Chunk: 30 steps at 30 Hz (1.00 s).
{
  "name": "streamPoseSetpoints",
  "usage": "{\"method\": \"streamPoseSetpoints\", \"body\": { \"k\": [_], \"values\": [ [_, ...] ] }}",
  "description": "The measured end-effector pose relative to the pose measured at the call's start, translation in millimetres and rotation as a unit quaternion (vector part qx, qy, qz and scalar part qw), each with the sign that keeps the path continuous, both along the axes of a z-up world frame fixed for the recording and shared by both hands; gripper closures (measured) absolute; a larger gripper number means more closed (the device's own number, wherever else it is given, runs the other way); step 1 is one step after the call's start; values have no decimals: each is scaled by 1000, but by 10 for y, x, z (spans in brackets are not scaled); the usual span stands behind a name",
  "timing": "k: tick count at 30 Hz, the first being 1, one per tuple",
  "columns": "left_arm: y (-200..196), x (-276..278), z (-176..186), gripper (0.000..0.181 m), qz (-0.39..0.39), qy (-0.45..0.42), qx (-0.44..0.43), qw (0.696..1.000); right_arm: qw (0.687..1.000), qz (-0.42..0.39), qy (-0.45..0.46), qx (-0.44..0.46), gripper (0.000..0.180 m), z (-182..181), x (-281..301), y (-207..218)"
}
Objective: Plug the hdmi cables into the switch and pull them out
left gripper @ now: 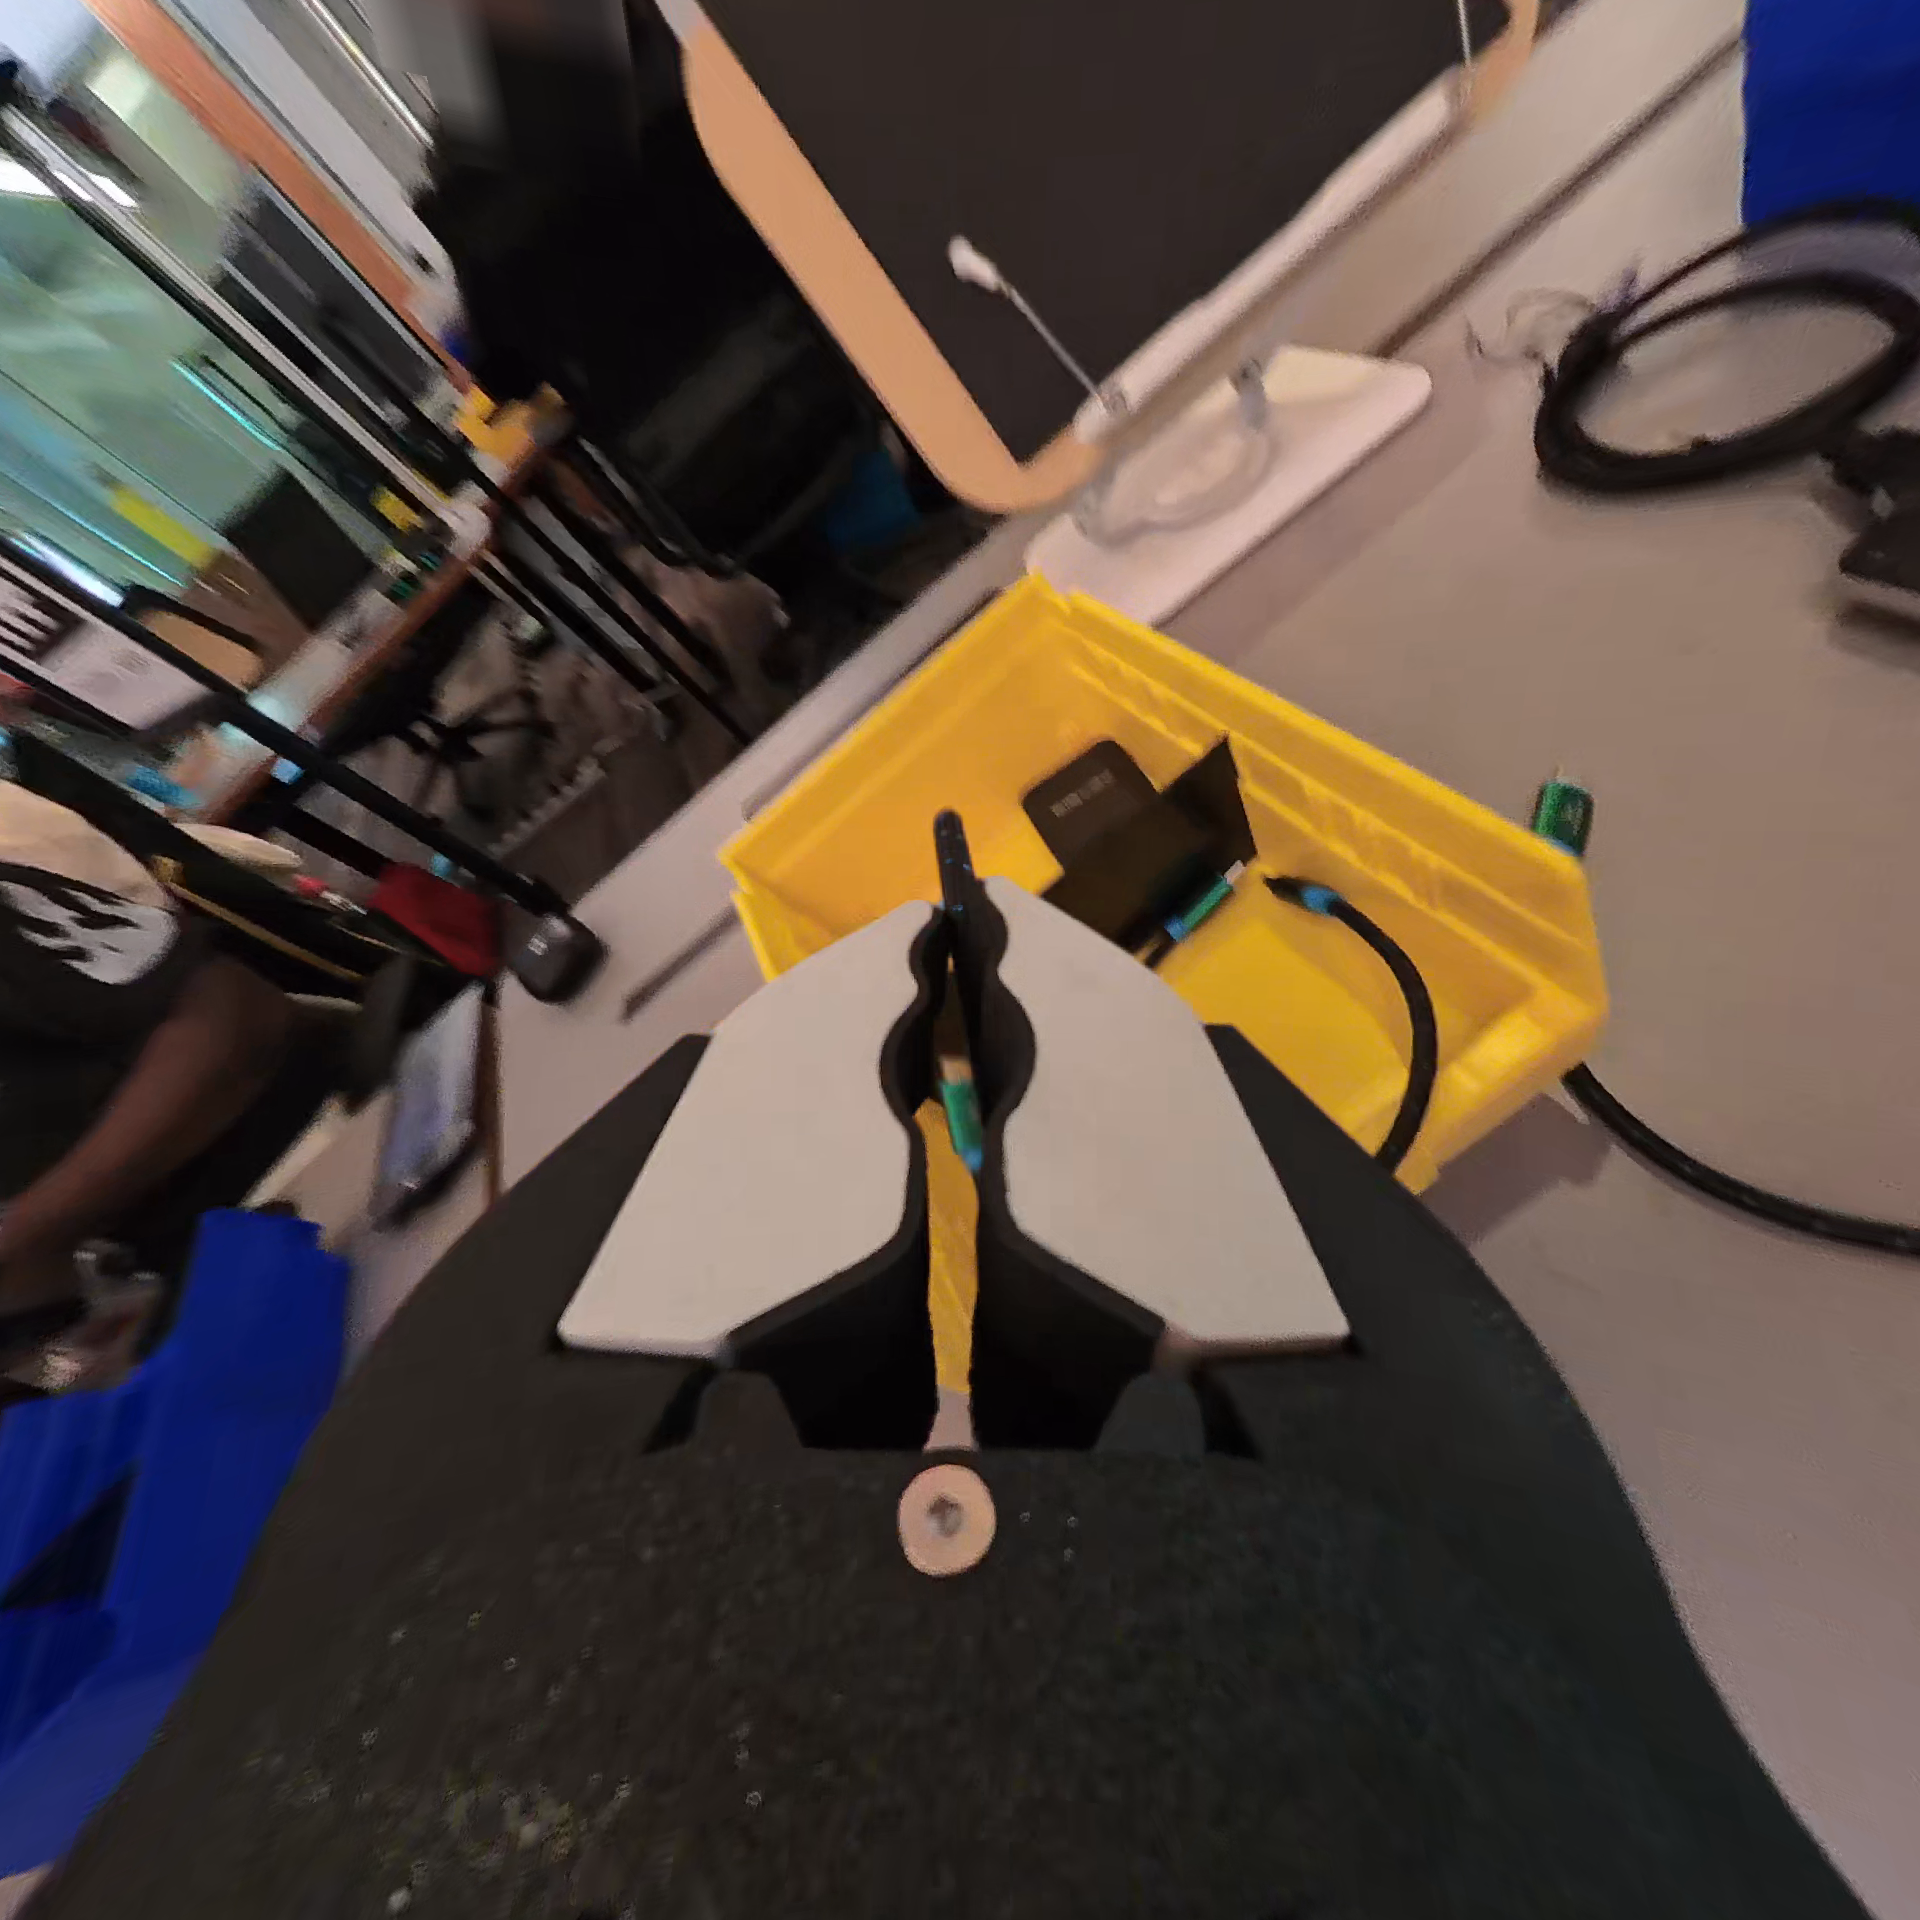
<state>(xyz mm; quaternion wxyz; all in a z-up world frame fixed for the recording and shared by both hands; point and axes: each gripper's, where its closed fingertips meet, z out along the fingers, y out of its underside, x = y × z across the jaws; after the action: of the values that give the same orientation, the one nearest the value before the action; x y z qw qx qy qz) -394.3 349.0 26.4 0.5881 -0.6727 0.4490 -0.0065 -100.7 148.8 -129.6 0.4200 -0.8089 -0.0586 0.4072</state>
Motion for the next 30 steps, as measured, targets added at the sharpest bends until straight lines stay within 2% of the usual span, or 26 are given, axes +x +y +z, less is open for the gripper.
{"method": "streamPoseSetpoints", "body": {
  "k": [3, 5, 7, 9, 11, 14, 17, 19, 22, 25, 26, 28, 30],
  "values": [
    [-336, 186, 340, 181, -30, -3, 64, 997, 1000, 11, -1, 21, 142, 82, -67, -19],
    [-665, 415, 429, 181, -67, 0, 77, 995, 999, 15, -23, 44, 141, 117, -102, -19],
    [-1042, 690, 316, 181, -122, 2, 51, 991, 997, 19, -51, 58, 141, 107, -127, -26],
    [-1220, 735, 151, 181, -122, 17, 41, 992, 995, 19, -74, 58, 140, 57, -123, -32],
    [-1186, 516, -118, 181, -79, 25, -10, 997, 995, 19, -84, 55, 140, 24, -104, -43],
    [-974, -43, -633, 181, 34, -9, -109, 993, 996, 8, -72, 49, 141, 21, -42, -38],
    [-845, -507, -1161, 156, 122, -24, -188, 974, 999, 1, -44, 31, 141, 4, 5, -22],
    [-801, -608, -1438, 143, 143, -65, -249, 956, 1000, 0, -18, 22, 141, 20, 10, -15],
    [-618, -646, -1672, 142, 160, -136, -294, 932, 1000, 4, 12, 15, 141, 66, -9, -8],
    [-384, -773, -1903, 144, 190, -122, -297, 928, 1000, 24, 19, 7, 141, 69, -78, -32],
    [-340, -787, -1971, 149, 192, -119, -303, 926, 999, 30, 23, 8, 141, 78, -106, -42],
    [-308, -720, -1977, 172, 165, -142, -318, 923, 999, 43, 32, 9, 142, 96, -157, -67],
    [-300, -667, -1814, 174, 144, -182, -309, 922, 998, 54, 41, 11, 142, 116, -194, -89]
  ]
}}
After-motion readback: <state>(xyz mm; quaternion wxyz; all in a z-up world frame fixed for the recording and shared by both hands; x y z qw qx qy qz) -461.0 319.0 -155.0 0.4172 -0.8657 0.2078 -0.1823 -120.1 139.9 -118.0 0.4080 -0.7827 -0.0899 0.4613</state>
